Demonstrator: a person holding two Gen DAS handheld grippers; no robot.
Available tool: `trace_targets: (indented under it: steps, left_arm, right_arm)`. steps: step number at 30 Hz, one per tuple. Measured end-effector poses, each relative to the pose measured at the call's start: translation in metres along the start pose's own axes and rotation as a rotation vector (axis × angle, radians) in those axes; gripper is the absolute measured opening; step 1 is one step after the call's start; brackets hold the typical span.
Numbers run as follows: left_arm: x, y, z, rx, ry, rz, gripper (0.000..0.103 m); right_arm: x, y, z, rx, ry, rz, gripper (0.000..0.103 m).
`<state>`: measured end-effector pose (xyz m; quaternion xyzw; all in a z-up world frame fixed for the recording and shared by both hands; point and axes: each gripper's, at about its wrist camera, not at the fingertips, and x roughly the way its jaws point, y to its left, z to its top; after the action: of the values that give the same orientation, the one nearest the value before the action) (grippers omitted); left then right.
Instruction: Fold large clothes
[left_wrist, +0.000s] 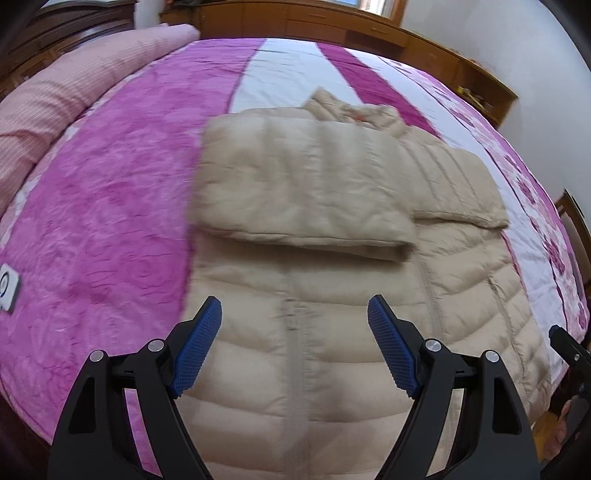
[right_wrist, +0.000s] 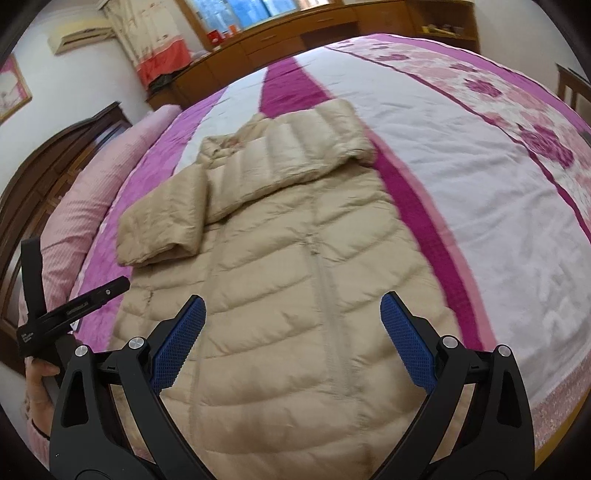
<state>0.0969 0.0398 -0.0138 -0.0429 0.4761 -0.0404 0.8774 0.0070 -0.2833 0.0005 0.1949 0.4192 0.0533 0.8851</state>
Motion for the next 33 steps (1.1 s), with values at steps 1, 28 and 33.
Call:
trace_targets:
  steps: [1,28,33]
  left_arm:
    - [-0.001,0.007,0.0,-0.013,-0.003,0.007,0.079]
    - [-0.01,0.129,-0.027,-0.185,-0.004,0.141,0.079]
    - [-0.008,0.134,-0.032,-0.201,-0.01,0.125,0.079]
  right_arm:
    - [0.002,0.006,0.001,-0.011,0.004,0.004,0.095]
    - [0.151,0.257,0.018,-0.408,0.203,0.144,0.095]
    - [0.187,0.289,0.014,-0.478,0.212,0.094,0.095]
